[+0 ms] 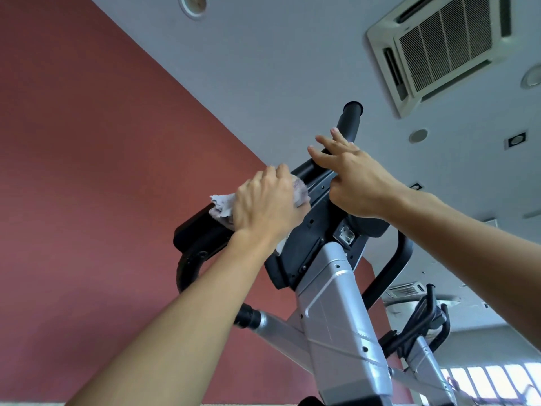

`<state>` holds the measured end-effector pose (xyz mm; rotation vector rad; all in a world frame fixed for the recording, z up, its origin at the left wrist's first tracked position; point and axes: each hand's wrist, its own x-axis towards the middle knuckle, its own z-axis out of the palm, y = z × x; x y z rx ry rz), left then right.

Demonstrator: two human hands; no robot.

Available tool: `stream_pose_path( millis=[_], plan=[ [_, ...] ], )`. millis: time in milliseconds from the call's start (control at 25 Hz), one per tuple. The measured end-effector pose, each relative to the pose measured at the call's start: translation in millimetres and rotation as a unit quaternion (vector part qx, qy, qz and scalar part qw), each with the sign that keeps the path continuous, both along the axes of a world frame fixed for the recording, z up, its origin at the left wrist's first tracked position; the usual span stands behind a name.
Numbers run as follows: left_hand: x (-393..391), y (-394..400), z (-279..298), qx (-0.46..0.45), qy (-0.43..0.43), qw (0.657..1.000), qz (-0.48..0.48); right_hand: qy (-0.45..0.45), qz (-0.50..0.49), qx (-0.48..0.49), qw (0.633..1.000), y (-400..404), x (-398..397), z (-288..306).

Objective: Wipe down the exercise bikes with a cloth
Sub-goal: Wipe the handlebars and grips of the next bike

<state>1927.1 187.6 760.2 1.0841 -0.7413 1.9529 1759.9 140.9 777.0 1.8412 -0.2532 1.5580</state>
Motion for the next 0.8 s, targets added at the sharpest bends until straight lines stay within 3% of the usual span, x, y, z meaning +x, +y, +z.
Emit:
stream_pose_path(
  millis=[160,360,560,800],
  plan=[
    [-0.9,-0.9,5.8,0.034,-0.038,0.999,-0.008,-0.027,0.038,0.007,0.999,0.6,8.8,-4.0],
    [36.8,-2.9,-14.8,-0.03,-0.041,0.999,0.011,-0.037,0.023,0.011,0.999,5.1,17.0,-11.5],
    [23.6,-0.6,-7.7,0.015,-0.044,0.999,-0.019,-0.065,0.043,0.02,0.997,11.4,29.3,-11.8],
    [65.4,-9.0,-26.0,-0.028,-0.056,0.998,0.003,-0.049,-0.019,0.022,0.998,10.4,34.2,-11.7]
  ],
)
